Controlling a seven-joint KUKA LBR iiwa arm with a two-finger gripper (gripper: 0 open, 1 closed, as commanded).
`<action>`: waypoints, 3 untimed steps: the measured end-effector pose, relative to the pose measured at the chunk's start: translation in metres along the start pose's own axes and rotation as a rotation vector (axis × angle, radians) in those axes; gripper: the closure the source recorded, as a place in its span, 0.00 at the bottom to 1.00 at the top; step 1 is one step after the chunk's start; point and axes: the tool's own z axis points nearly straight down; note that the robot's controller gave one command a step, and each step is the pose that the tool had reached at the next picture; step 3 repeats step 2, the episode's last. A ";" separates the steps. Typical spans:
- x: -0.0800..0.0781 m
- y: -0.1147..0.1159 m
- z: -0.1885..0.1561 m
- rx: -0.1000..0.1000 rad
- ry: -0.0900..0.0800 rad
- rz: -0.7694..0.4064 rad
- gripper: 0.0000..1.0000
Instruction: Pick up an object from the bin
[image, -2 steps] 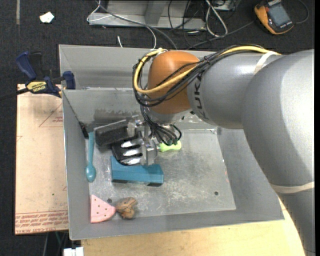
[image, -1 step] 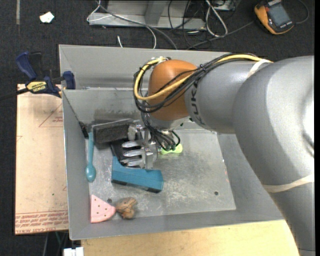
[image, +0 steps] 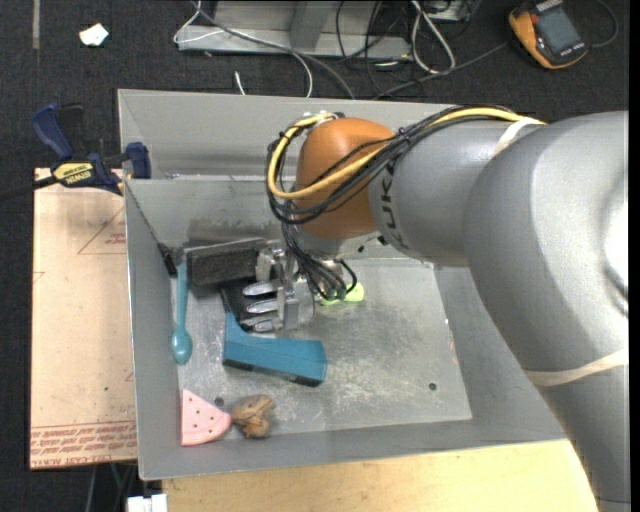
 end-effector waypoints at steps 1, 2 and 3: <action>0.000 0.000 0.000 0.000 0.000 0.000 1.00; 0.000 0.000 0.000 0.000 0.000 0.000 1.00; 0.000 0.000 0.000 0.000 0.000 0.000 1.00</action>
Offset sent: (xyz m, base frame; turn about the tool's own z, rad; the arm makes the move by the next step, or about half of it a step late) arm 0.0000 0.0000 0.0000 0.0000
